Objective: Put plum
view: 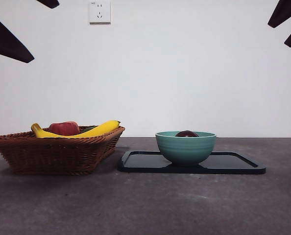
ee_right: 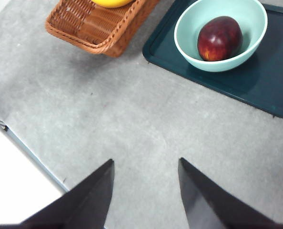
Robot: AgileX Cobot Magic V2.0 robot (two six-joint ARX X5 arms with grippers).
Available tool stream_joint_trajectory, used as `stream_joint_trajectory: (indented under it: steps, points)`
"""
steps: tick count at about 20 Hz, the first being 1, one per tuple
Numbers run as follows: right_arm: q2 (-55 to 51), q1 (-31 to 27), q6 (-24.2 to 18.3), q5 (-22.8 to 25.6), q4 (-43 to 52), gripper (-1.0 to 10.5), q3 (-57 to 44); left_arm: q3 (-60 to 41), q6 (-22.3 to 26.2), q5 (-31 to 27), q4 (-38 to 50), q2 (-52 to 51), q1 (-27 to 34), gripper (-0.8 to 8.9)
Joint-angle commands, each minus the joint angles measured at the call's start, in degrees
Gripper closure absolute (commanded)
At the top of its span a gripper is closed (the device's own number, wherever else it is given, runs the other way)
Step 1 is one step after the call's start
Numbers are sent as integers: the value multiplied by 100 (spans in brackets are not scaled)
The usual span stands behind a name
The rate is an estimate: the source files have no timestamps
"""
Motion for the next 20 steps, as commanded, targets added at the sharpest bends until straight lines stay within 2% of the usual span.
stream_joint_trajectory:
  steps: [1, 14, 20]
  points:
    - [-35, 24, -46, -28, 96, 731, 44, 46, 20, 22, 105, 31, -26, 409]
    - [-33, 24, -44, -31, 94, 731, 44, 46, 0, 22, 118, 31, -26, 409]
    - [-33, 24, -44, -28, 94, 731, 44, 223, -153, -155, 627, 192, -35, 417]
